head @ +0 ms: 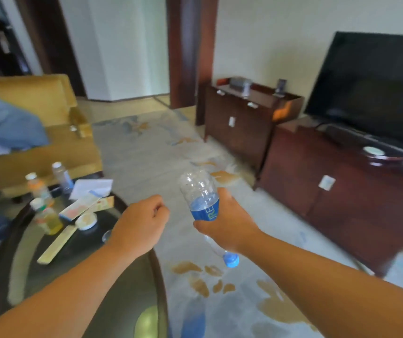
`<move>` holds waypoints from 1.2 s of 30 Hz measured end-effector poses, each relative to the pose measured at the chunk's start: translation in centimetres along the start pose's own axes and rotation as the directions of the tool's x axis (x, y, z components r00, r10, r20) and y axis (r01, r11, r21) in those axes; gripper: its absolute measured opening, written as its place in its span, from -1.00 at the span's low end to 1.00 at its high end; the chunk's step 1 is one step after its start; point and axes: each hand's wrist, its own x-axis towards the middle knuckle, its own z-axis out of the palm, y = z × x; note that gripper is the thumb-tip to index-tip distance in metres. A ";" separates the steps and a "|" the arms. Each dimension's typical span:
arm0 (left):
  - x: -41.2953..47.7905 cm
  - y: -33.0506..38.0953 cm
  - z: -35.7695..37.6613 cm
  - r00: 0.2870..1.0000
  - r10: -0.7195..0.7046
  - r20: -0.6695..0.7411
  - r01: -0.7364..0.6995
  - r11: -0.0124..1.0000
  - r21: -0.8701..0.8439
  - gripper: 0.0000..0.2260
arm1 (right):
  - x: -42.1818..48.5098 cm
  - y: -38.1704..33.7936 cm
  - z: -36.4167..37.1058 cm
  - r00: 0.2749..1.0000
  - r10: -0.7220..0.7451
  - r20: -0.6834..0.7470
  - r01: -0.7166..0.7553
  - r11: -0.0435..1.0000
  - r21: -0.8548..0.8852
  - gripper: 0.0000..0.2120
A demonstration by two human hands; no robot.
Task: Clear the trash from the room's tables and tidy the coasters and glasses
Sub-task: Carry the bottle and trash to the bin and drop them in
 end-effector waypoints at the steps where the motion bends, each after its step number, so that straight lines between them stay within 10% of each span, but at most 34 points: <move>1: 0.3 2.2 0.5 0.998 0.055 0.015 -0.056 0.998 0.007 -0.82 | -0.9 0.8 -1.9 0.999 0.025 -0.045 -0.025 1.000 -0.009 -0.52; 23: -3.6 47.8 24.9 0.719 0.654 0.233 -0.634 0.756 -0.164 -0.81 | -20.0 26.1 -40.1 0.801 0.229 -0.553 -0.301 0.953 -0.043 -0.50; 36: -1.6 62.3 36.8 0.521 0.788 0.328 -0.762 0.602 -0.236 -0.79 | -22.1 37.0 -50.6 0.659 0.375 -0.652 -0.437 0.896 0.074 -0.49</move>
